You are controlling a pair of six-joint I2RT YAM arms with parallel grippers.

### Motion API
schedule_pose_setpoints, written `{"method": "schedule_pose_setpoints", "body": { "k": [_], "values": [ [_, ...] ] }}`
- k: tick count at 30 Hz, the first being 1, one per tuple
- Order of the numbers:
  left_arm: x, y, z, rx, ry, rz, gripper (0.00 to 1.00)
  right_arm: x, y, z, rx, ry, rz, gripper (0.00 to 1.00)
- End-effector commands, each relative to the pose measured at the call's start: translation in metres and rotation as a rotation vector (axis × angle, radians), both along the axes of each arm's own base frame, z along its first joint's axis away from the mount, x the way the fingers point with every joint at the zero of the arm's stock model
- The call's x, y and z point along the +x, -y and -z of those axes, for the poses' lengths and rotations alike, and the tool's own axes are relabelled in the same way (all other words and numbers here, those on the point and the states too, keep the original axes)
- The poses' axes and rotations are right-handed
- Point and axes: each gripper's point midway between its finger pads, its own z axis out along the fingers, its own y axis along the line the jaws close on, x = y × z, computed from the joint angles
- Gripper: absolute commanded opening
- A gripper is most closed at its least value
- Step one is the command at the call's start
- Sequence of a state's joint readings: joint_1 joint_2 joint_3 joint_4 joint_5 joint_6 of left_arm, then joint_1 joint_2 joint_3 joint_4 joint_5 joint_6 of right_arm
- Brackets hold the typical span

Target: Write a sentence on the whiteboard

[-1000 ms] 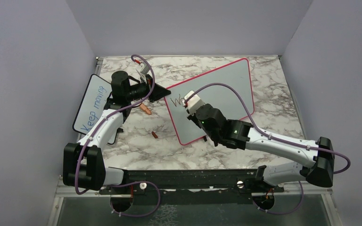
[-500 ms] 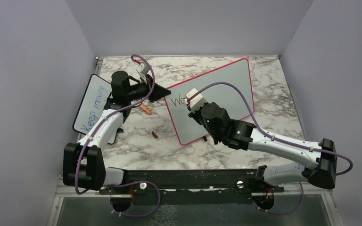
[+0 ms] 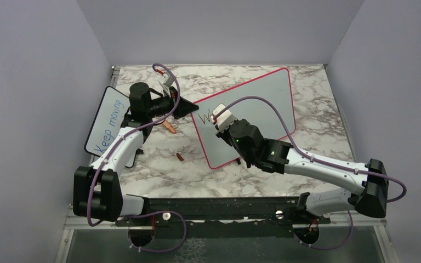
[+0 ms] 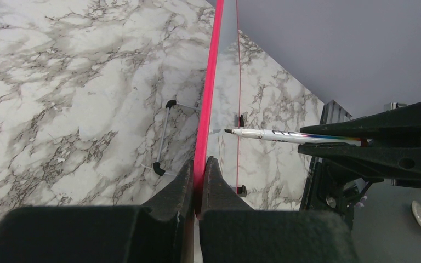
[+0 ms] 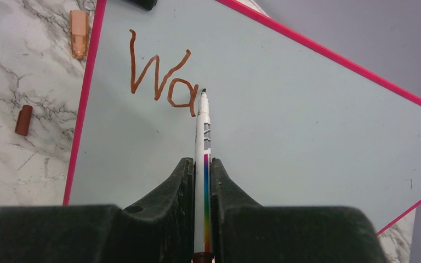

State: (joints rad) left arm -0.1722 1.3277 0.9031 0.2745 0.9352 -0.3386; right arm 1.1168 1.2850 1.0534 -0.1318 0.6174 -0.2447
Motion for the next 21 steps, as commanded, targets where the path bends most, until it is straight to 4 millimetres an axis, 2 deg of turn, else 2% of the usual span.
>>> {"method": "schedule_pose_setpoints", "body": {
  "k": [1, 11, 21],
  "values": [
    [0.002, -0.002, 0.01, 0.049, 0.031, 0.005, 0.0, 0.006, -0.005, -0.011, 0.035, 0.016, 0.001, 0.0],
    [0.002, -0.001, 0.01, 0.049, 0.031, 0.006, 0.0, 0.011, 0.0, -0.004, 0.035, -0.001, 0.022, 0.0],
    [0.002, -0.002, 0.01, 0.05, 0.03, 0.005, 0.0, 0.004, 0.001, 0.008, 0.015, -0.052, 0.007, 0.0]
  ]
}}
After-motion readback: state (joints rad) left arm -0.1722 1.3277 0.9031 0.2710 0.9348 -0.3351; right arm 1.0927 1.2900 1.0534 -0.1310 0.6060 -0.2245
